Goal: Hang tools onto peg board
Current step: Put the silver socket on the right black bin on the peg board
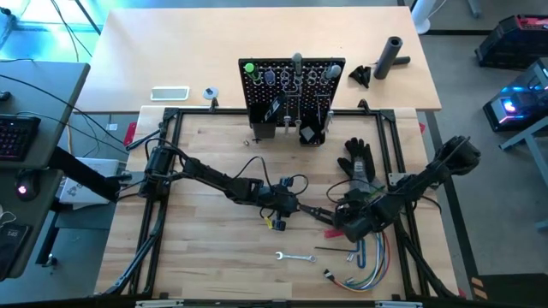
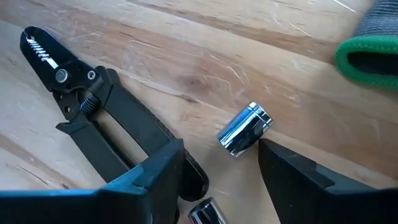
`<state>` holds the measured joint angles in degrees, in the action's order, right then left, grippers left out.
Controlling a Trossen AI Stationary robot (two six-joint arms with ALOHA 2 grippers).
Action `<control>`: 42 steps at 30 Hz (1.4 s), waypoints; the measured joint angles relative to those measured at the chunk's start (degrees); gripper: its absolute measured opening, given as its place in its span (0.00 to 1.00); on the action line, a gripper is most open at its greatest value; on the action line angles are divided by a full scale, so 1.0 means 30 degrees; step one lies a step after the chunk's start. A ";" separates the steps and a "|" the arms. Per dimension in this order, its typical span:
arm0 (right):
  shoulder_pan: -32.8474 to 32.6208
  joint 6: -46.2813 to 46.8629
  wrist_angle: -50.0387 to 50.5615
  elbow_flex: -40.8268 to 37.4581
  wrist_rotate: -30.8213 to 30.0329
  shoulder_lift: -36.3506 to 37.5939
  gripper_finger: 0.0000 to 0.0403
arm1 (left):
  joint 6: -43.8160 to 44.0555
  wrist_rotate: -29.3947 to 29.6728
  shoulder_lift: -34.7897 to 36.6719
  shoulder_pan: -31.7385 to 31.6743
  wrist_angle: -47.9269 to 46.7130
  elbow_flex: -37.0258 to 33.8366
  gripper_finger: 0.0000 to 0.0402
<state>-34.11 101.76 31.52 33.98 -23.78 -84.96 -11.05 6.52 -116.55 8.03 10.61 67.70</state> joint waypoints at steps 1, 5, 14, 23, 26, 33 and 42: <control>0.0000 -0.0014 -0.0016 -0.0007 -0.0012 -0.0012 0.51 | 0.0006 0.0000 0.0000 0.0000 -0.0016 0.0000 0.21; -0.0122 -0.0471 0.0233 -0.0034 0.0108 0.0307 0.51 | 0.0029 0.0005 0.0000 0.0000 -0.0051 0.0000 0.21; -0.0350 -0.5495 0.1572 -0.0124 0.1211 0.2067 0.51 | 0.0169 0.0005 0.0000 0.0000 -0.0051 0.0000 0.21; -0.0342 -0.9386 0.1580 -0.0124 -0.0646 0.2283 0.51 | 0.0405 0.0007 0.0000 0.0000 -0.0044 0.0000 0.21; -0.0342 -0.9994 0.1650 -0.0124 -0.1866 0.2283 0.51 | 0.0503 0.0001 0.0000 0.0000 -0.0044 0.0000 0.21; -0.0102 -1.1785 0.1383 -0.0117 -0.2565 0.2283 0.51 | 0.0495 0.0007 0.0000 0.0000 -0.0051 0.0000 0.21; 0.0676 -1.3749 0.0527 -0.0117 -0.2286 0.2283 0.51 | 0.0495 0.0007 0.0000 -0.0007 -0.0051 0.0000 0.21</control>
<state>-32.08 60.52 33.10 33.63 -30.64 -78.11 -9.56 6.55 -116.55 8.01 10.46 67.70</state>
